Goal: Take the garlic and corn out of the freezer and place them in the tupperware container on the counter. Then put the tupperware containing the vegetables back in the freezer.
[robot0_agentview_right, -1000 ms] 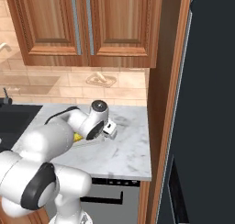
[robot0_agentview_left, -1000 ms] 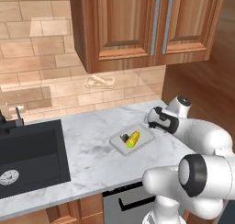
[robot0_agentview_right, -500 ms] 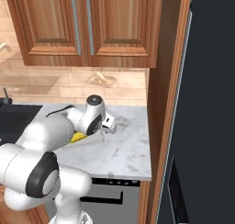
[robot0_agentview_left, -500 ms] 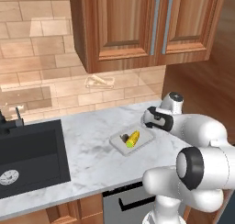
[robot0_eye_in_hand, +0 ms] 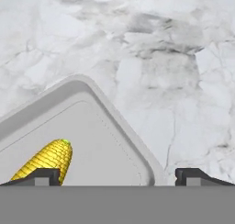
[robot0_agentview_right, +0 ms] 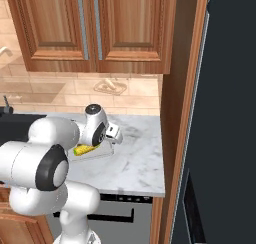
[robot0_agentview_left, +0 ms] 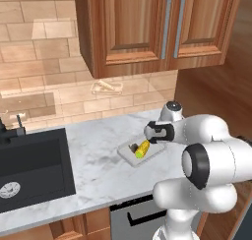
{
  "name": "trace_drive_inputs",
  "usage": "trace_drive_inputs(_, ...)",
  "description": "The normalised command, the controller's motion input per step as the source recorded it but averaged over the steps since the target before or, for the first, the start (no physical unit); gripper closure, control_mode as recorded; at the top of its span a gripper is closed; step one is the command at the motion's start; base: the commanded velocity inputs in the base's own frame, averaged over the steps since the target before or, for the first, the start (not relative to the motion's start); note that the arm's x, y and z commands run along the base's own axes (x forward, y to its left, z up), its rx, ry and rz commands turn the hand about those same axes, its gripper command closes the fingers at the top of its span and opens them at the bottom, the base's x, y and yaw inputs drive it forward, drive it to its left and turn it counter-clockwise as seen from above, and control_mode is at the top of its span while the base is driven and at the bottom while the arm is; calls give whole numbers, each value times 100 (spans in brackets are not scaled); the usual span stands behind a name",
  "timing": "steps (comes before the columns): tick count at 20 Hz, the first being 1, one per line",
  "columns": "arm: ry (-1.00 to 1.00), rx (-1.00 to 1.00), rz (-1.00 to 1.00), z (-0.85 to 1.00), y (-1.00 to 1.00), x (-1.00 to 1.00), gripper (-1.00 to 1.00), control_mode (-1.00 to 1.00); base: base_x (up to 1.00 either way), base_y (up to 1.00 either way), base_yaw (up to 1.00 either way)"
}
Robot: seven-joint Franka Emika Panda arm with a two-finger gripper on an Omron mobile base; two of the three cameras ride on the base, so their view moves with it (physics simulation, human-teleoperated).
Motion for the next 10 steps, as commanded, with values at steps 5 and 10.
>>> trace_drive_inputs(5, 10, 0, 0, -3, -9, 37, -100, -100, 0, 0, 0)
trace_drive_inputs(10, 10, 0, 0, -4, -11, 26, -100, -100, 0, 0, 0)
